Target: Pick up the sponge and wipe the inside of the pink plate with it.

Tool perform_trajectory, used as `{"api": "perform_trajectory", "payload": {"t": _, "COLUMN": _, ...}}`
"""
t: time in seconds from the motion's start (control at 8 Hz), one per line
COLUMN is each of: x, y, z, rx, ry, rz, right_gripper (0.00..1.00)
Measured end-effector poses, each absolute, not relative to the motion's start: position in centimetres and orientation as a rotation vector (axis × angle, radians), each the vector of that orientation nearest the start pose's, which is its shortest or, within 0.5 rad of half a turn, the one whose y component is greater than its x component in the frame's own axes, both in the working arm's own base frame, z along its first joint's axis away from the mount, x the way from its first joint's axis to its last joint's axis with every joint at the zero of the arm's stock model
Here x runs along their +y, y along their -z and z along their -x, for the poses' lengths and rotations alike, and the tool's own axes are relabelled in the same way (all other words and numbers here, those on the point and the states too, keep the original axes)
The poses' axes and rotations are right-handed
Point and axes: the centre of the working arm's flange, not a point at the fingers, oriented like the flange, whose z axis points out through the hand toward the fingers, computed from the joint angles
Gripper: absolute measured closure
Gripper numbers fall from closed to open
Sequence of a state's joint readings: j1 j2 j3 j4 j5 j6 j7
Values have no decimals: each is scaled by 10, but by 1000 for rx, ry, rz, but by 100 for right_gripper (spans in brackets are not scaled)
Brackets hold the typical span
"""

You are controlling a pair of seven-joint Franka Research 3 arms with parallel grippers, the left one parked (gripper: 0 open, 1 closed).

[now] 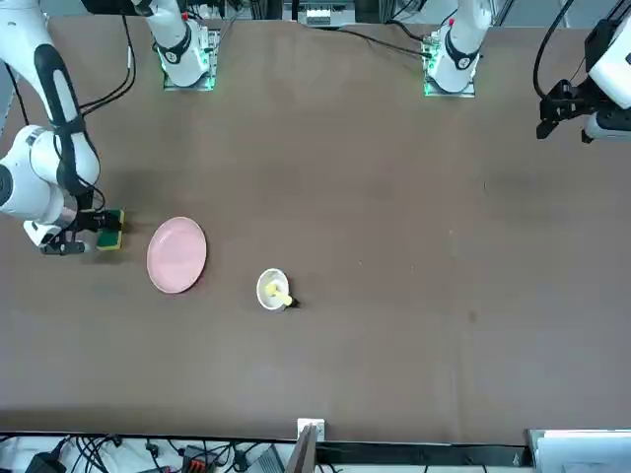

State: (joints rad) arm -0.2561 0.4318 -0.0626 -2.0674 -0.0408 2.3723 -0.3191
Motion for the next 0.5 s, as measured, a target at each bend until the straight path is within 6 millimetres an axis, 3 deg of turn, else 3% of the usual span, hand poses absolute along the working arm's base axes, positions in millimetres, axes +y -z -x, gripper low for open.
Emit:
{"api": "perform_trajectory", "payload": {"t": 0.38, "x": -182, "y": -202, "z": -546, "rx": -55, "ry": -233, "rz": 3140, "right_gripper": 21}}
{"api": "perform_trajectory", "payload": {"t": 0.5, "x": -183, "y": -200, "z": -546, "rx": -53, "ry": -238, "rz": 3139, "right_gripper": 31}}
